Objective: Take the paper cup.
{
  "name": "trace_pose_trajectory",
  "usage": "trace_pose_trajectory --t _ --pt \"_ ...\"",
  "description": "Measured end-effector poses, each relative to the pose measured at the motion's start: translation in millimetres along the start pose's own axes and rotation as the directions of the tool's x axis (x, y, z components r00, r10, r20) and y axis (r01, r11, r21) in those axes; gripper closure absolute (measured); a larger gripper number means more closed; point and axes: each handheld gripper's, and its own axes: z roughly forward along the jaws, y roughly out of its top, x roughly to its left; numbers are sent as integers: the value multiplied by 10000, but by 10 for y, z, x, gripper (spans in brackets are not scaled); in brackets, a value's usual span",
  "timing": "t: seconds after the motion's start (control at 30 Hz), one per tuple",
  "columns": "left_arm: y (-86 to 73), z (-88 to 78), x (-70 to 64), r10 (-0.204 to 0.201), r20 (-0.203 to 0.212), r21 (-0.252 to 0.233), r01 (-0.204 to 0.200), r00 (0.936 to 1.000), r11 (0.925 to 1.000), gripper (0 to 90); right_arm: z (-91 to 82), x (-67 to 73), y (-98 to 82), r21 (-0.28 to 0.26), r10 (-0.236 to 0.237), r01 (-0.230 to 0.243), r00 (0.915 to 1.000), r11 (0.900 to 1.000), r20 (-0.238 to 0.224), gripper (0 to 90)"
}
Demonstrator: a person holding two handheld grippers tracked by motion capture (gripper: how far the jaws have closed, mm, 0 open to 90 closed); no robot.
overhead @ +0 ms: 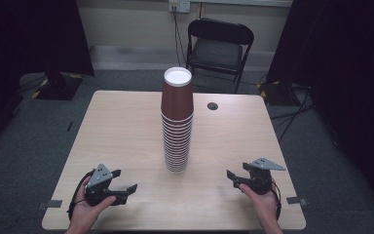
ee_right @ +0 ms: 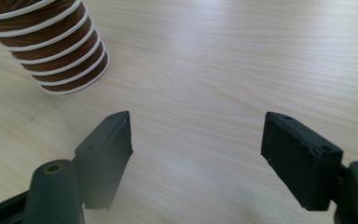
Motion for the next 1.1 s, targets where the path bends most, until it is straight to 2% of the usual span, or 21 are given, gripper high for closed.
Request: trace_pose_trajectory --t 0.03,0.07,0.1,0.2,0.4,0.47,0.6,0.63,0.67,0.7,0.73,0.8,0.93,0.97,1.0,1.03,1.07,1.1 --pt "0 0 0 0 0 0 0 10000 10000 158 0 0 0 0 0 0 10000 10000 0 247" --pt "7 3 7 -79 -183 -14 79 9998 10000 158 0 11 11 -20 -51 51 10000 10000 -67 250" --pt "10 6 13 -104 -216 -16 103 9997 9999 158 -4 12 15 -60 -35 33 9997 10000 -248 267" --pt "13 17 13 -167 -262 0 167 9995 9999 158 -29 33 38 -191 -97 87 9985 9998 -542 274" --pt "29 23 -12 -40 -211 -29 39 9998 10000 159 -81 73 68 -345 -260 230 9955 9991 -913 259" --pt "30 23 -27 157 -202 12 -157 9997 9999 158 -149 136 108 -481 -424 366 9913 9982 -1245 269" --pt "28 15 -36 201 -193 -34 -202 9996 9998 158 -196 195 148 -681 -478 388 9896 9969 -1359 269" --pt "30 9 -38 278 -196 -41 -279 9994 9996 158 -207 213 159 -736 -498 395 9884 9965 -1438 269" --pt "35 3 -48 178 -155 -144 -180 9997 9997 159 -236 259 190 -770 -611 491 9850 9958 -1614 273" --pt "35 3 -48 178 -155 -144 -180 9997 9997 159 -236 259 190 -770 -611 491 9850 9958 -1614 273" --pt "45 -1 -62 331 -218 -197 -335 9992 9992 159 -268 299 226 -888 -866 736 9844 9933 -1534 276" --pt "54 1 -67 331 -195 -202 -335 9993 9992 158 -291 315 262 -895 -796 648 9817 9939 -1732 277" --pt "53 -3 -64 360 -252 -207 -365 9990 9991 158 -322 341 324 -903 -805 649 9801 9938 -1813 292" --pt "52 -3 -61 346 -214 -188 -350 9992 9992 158 -335 349 349 -887 -822 674 9812 9938 -1749 307" --pt "51 -5 -62 402 -221 -145 -405 9989 9991 163 -349 361 381 -986 -1011 880 9854 9912 -1367 300" --pt "51 -5 -62 402 -221 -145 -405 9989 9991 165 -349 361 381 -986 -1011 880 9854 9912 -1367 300" --pt "47 -10 -65 439 -192 -122 -441 9989 9990 165 -345 353 424 -1020 -966 804 9816 9915 -1648 292" --pt "47 -10 -65 439 -192 -122 -441 9989 9990 165 -345 353 424 -1020 -966 804 9816 9915 -1648 292"
